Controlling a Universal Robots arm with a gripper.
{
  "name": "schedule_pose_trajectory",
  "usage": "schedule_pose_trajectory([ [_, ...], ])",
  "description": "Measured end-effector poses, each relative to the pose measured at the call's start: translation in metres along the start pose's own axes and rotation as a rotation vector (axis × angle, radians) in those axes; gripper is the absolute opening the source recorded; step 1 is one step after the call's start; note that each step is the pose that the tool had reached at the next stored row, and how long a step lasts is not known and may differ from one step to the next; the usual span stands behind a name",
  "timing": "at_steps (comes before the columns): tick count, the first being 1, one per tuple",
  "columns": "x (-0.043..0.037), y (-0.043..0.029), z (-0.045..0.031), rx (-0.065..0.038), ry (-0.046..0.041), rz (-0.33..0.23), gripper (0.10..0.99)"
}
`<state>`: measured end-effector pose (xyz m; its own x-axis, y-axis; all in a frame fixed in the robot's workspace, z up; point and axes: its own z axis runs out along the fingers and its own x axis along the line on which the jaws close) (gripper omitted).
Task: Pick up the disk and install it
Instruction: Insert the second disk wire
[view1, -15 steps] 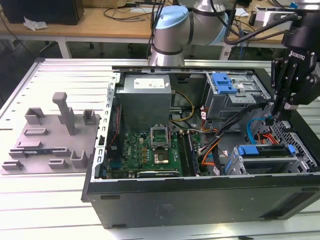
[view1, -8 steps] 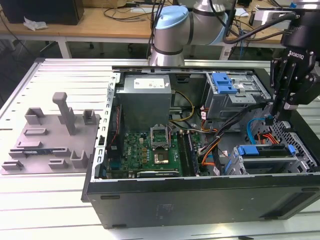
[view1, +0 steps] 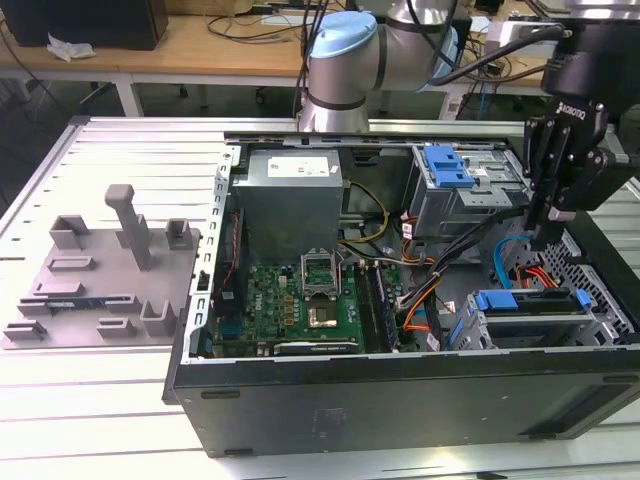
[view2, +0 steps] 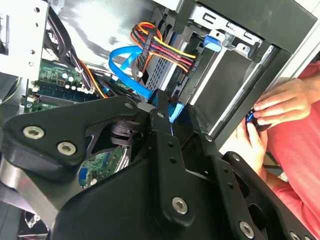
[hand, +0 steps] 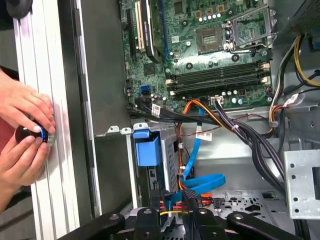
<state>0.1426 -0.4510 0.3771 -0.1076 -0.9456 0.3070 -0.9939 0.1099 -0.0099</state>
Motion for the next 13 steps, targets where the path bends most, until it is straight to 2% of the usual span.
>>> schedule_pose_trajectory([
  [1,-0.0002,0.0001,0.0006,0.002,-0.0002,0.001,0.314],
  [3,-0.0011,0.0007,0.0006,0.017,-0.0004,0.005,0.314],
  [6,-0.0013,0.0041,0.0010,0.020,0.0028,0.006,0.314],
  [8,-0.0016,0.0057,0.0024,0.021,0.0074,0.006,0.314],
  [9,-0.0020,0.0058,0.0029,0.023,0.0126,0.002,0.314],
  [11,-0.0029,0.0060,0.0028,0.030,0.0217,-0.015,0.314],
  [13,-0.0043,0.0061,0.0024,0.035,0.0273,-0.030,0.314],
])
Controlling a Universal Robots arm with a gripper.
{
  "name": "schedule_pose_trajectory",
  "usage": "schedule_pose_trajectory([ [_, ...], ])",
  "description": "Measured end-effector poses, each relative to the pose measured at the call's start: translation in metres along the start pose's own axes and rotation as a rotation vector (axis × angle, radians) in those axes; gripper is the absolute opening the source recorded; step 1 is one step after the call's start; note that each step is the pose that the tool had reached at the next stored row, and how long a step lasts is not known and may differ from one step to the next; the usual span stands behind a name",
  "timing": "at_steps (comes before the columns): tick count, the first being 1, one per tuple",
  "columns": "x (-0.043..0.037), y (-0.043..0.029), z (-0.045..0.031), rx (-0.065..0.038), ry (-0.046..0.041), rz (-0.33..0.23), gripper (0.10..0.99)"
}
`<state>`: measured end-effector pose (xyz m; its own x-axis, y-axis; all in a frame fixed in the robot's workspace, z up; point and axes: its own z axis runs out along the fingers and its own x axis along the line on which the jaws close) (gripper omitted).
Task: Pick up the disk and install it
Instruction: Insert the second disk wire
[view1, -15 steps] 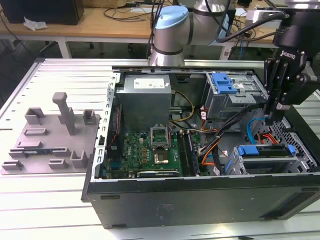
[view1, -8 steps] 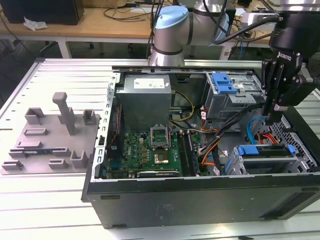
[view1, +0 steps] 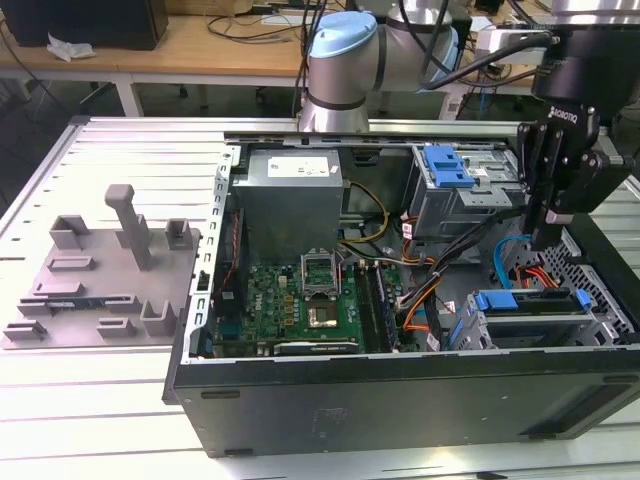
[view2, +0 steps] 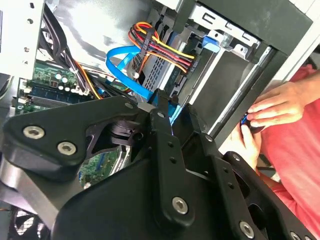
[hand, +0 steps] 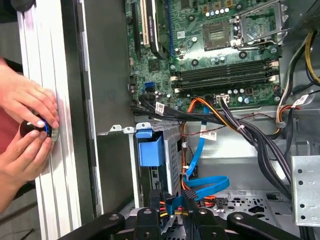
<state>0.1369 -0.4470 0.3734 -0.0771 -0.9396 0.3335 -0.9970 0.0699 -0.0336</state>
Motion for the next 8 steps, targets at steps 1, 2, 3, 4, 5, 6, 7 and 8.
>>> schedule_pose_trajectory([
  [1,-0.0011,0.0000,0.0002,0.004,0.0040,-0.009,0.314],
  [2,-0.0014,0.0001,0.0009,0.004,0.0041,-0.009,0.314],
  [3,-0.0015,0.0002,0.0014,0.004,0.0043,-0.009,0.314],
  [4,-0.0016,0.0002,0.0016,0.003,0.0042,-0.007,0.314],
  [5,-0.0016,0.0002,0.0017,0.002,0.0044,-0.004,0.314],
  [6,-0.0017,0.0002,0.0018,0.001,0.0044,-0.002,0.314],
  [7,-0.0017,0.0002,0.0020,0.000,0.0046,0.003,0.314],
  [8,-0.0018,0.0002,0.0020,-0.001,0.0047,0.005,0.314],
])
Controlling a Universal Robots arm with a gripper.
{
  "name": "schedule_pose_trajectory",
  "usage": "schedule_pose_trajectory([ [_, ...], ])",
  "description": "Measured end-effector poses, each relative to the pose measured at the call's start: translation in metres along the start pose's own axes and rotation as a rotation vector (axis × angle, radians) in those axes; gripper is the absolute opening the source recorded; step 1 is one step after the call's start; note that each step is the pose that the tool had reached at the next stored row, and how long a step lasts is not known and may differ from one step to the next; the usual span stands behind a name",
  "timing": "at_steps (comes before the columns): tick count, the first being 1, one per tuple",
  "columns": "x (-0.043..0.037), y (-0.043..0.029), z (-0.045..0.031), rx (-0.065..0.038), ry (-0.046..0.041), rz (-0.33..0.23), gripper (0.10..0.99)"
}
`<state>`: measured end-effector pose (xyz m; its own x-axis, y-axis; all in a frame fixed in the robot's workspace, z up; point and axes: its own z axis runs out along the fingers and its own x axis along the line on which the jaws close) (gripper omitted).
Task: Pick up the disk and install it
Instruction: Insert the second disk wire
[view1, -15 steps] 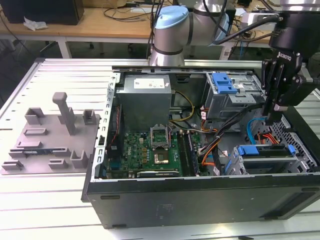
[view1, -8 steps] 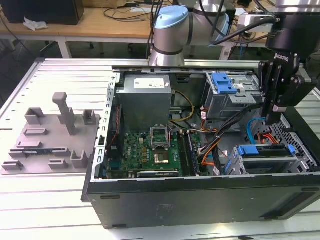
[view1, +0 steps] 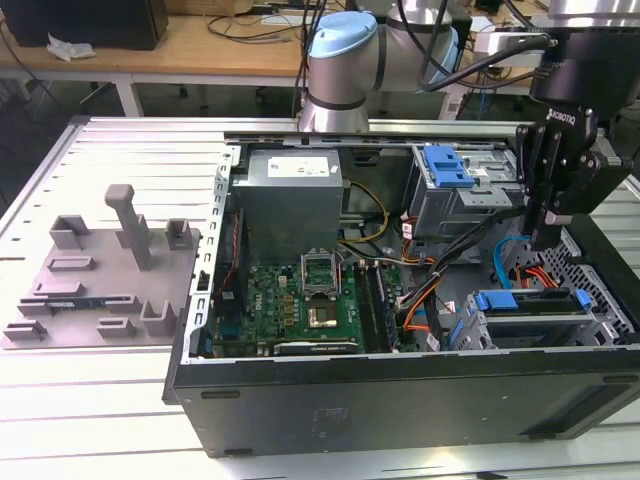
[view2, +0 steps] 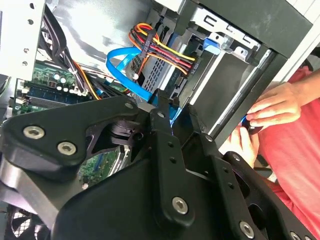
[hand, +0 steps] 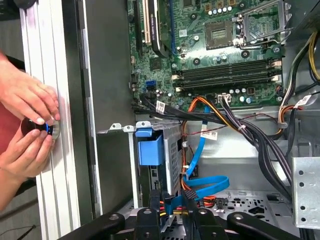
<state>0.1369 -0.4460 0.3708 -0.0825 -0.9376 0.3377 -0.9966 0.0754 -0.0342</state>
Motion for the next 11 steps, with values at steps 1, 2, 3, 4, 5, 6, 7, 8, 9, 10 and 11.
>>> schedule_pose_trajectory([
  [1,0.0000,0.0000,0.0001,-0.001,0.0001,0.002,0.314],
  [2,-0.0001,-0.0002,0.0002,-0.003,0.0002,0.007,0.314],
  [3,-0.0002,-0.0005,0.0004,-0.004,0.0000,0.010,0.298],
  [4,-0.0003,-0.0008,0.0005,-0.005,-0.0003,0.013,0.231],
  [5,-0.0003,-0.0016,0.0006,-0.006,-0.0007,0.016,0.231],
  [6,-0.0004,-0.0025,0.0007,-0.007,-0.0013,0.019,0.169],
  [7,-0.0005,-0.0031,0.0009,-0.008,-0.0021,0.020,0.169],
  [8,-0.0007,-0.0044,0.0011,-0.009,-0.0039,0.024,0.161],
  [9,-0.0008,-0.0047,0.0013,-0.010,-0.0048,0.026,0.161],
  [10,-0.0004,-0.0047,0.0016,-0.011,-0.0078,0.027,0.161],
  [11,0.0041,-0.0052,0.0035,-0.012,-0.0247,0.027,0.161],
])
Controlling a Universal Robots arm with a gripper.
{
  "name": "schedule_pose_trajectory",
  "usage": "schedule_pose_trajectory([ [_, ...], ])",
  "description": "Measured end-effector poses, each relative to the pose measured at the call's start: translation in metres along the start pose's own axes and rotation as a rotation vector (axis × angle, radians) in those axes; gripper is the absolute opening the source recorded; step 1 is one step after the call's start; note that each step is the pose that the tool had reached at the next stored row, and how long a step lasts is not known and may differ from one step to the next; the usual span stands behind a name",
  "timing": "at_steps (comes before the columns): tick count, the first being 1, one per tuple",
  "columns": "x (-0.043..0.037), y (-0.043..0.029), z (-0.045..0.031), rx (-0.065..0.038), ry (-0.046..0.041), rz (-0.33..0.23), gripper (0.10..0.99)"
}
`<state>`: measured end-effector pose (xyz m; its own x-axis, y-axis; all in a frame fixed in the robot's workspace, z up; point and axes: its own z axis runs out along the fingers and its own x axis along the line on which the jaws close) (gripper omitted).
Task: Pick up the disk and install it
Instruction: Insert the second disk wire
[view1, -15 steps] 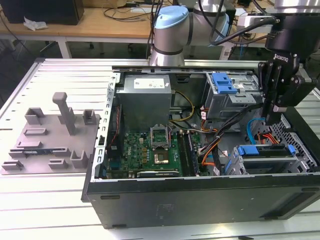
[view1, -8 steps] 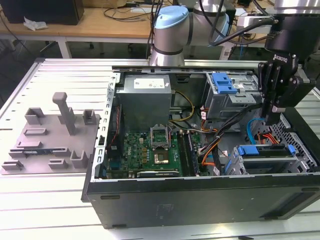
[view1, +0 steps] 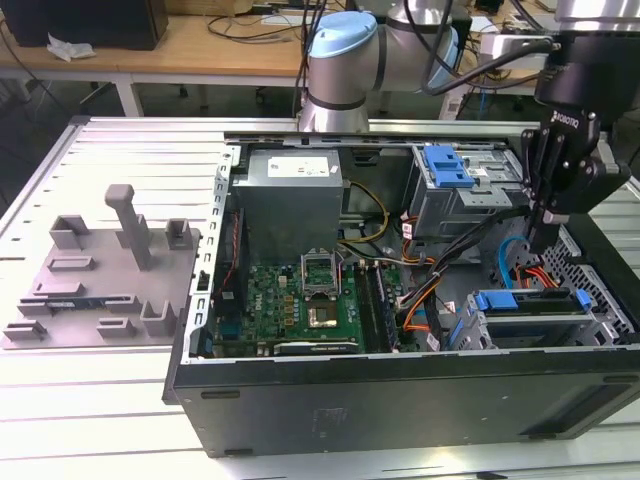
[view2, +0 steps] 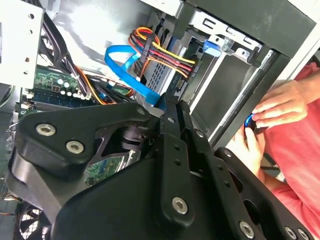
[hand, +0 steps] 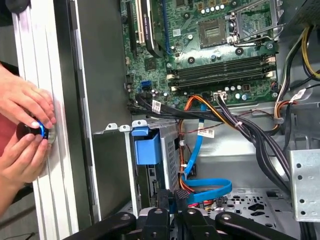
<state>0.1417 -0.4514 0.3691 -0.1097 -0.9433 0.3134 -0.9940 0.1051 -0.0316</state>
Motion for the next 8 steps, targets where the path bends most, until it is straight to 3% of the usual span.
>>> schedule_pose_trajectory([
  [2,0.0043,-0.0005,0.0014,-0.002,-0.0184,0.000,0.161],
  [3,0.0097,-0.0011,0.0034,-0.004,-0.0430,0.000,0.161],
  [5,0.0142,-0.0016,0.0051,-0.006,-0.0620,0.000,0.161],
  [6,0.0191,-0.0021,0.0071,-0.007,-0.0794,0.000,0.161],
  [8,0.0244,-0.0027,0.0094,-0.009,-0.0994,0.000,0.161],
])
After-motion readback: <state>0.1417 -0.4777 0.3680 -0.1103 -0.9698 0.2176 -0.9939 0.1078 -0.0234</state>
